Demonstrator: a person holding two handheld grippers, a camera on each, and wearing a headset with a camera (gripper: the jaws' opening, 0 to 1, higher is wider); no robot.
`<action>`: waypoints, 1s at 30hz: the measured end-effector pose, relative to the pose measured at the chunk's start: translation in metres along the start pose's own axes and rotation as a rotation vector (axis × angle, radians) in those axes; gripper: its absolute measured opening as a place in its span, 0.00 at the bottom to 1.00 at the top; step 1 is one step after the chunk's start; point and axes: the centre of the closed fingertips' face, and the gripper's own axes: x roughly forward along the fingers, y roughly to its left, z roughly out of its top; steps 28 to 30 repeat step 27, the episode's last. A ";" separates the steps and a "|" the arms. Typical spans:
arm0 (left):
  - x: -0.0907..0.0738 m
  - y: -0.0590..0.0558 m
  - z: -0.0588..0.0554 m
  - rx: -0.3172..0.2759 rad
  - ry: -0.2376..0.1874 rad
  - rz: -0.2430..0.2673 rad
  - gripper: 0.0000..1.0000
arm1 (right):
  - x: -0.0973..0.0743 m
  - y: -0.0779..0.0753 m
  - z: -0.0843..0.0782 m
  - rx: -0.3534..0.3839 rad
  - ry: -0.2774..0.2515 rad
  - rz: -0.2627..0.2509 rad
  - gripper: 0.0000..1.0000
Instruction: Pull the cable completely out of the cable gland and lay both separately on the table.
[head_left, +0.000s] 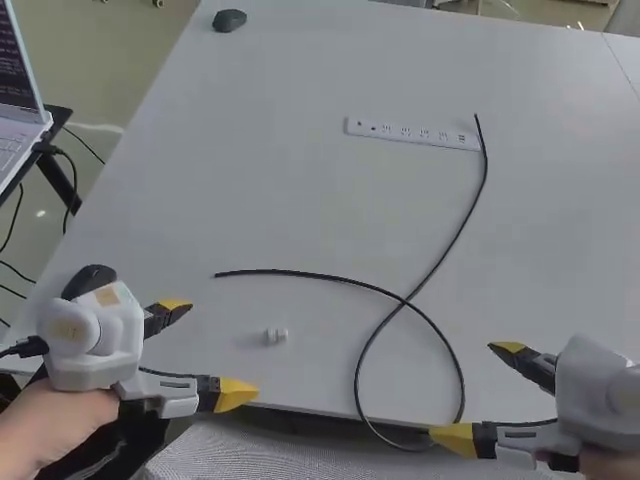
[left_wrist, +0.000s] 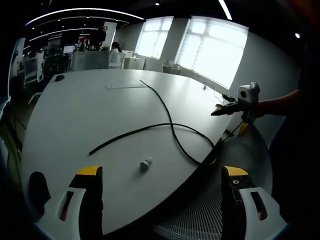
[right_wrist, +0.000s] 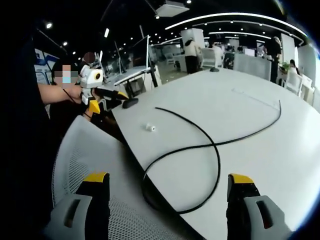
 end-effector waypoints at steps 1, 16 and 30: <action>0.000 0.000 -0.001 0.002 0.004 -0.001 0.99 | 0.000 0.000 0.001 0.001 -0.001 0.002 0.99; 0.000 0.000 0.001 -0.004 -0.005 0.008 0.99 | 0.000 0.007 -0.008 0.016 0.023 0.019 0.99; -0.002 -0.004 0.001 0.000 -0.001 0.006 0.99 | 0.000 0.009 -0.010 0.029 0.017 0.020 0.99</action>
